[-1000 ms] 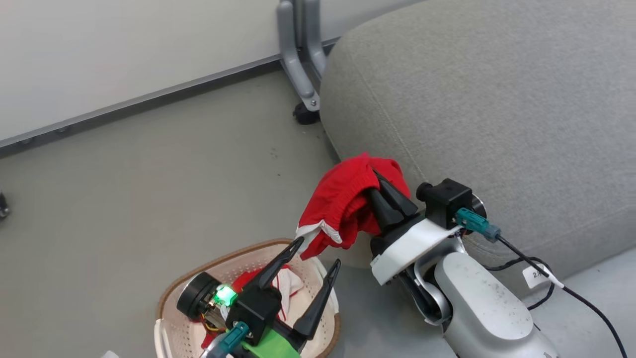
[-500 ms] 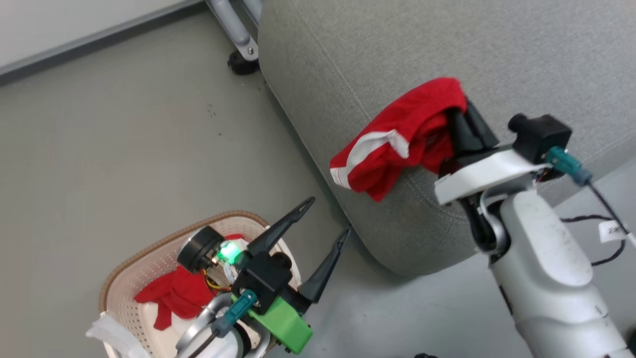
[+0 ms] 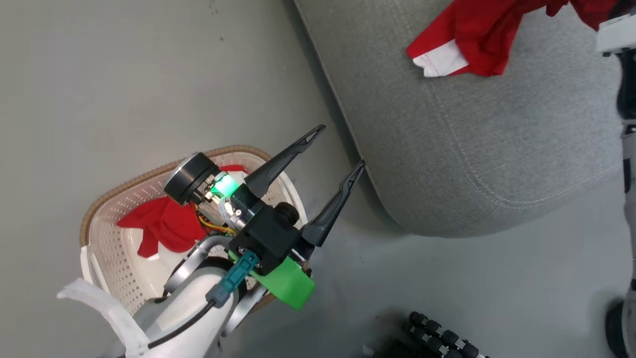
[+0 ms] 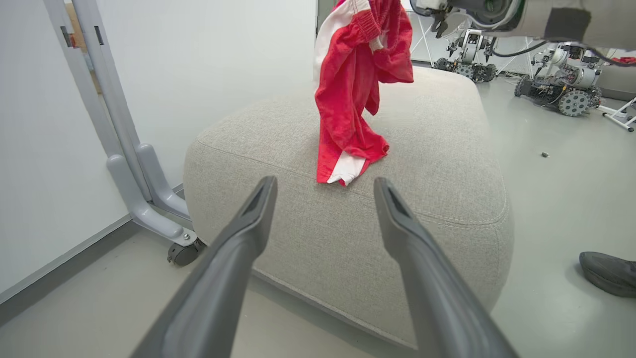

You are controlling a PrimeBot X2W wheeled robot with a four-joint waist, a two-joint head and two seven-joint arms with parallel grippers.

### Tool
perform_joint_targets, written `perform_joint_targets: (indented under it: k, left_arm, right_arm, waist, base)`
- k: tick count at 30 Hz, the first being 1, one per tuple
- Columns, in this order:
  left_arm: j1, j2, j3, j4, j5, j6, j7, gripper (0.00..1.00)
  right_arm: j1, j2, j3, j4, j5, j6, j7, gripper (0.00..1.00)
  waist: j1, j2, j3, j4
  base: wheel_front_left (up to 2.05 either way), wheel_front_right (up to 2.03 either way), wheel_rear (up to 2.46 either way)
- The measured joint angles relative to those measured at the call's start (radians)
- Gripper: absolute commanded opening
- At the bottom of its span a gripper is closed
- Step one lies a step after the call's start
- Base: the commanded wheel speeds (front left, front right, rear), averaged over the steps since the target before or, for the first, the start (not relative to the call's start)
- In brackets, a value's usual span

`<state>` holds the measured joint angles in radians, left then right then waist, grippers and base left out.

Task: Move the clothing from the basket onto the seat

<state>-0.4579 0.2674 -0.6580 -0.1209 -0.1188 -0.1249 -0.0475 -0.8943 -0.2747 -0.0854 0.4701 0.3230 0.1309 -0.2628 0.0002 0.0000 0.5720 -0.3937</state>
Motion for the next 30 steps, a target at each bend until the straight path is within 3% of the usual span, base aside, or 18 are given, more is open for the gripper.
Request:
perform_joint_targets:
  k: [4,5,6,7,16,30]
  left_arm:
    - [-0.03,-0.001,-0.023,0.003,0.006,-0.002,-0.016,1.0]
    - [-0.031,-0.001,-0.026,0.006,0.006,-0.002,-0.017,1.0]
    - [-0.033,-0.001,-0.03,0.013,0.005,-0.002,-0.022,1.0]
    - [-0.036,-0.002,-0.032,0.016,0.005,-0.002,-0.025,1.0]
    - [-0.045,0.002,-0.022,0.059,-0.002,0.012,-0.054,1.0]
    - [0.02,-0.012,0.02,0.135,-0.068,0.074,-0.148,1.0]
  right_arm:
    - [-0.043,-0.04,-0.049,0.093,-0.02,0.0,0.0,0.0]
    - [-0.045,-0.041,-0.063,0.11,-0.026,0.0,0.0,0.32]
    - [-0.045,-0.04,-0.085,0.135,-0.034,0.0,0.0,0.47]
    - [-0.047,-0.039,-0.111,0.157,-0.045,0.0,0.0,1.0]
    - [0.044,0.033,-0.215,0.146,-0.098,0.0,0.0,1.0]
    - [0.391,0.173,-0.209,-0.108,-0.107,0.0,0.0,1.0]
  waist:
    - [0.0,0.0,0.066,0.033]
    - [0.0,0.0,0.078,0.04]
    - [0.0,0.0,0.096,0.051]
    - [0.0,0.0,0.109,0.059]
    - [0.0,0.0,0.16,0.119]
    - [-0.0003,0.0,0.022,0.123]
  base:
    - [0.0,0.0,0.0]
    - [0.0,0.0,0.0]
    - [0.0,0.0,0.0]
    - [0.0,0.0,0.0]
    - [0.0,0.0,0.0]
    - [0.0,0.0,0.0]
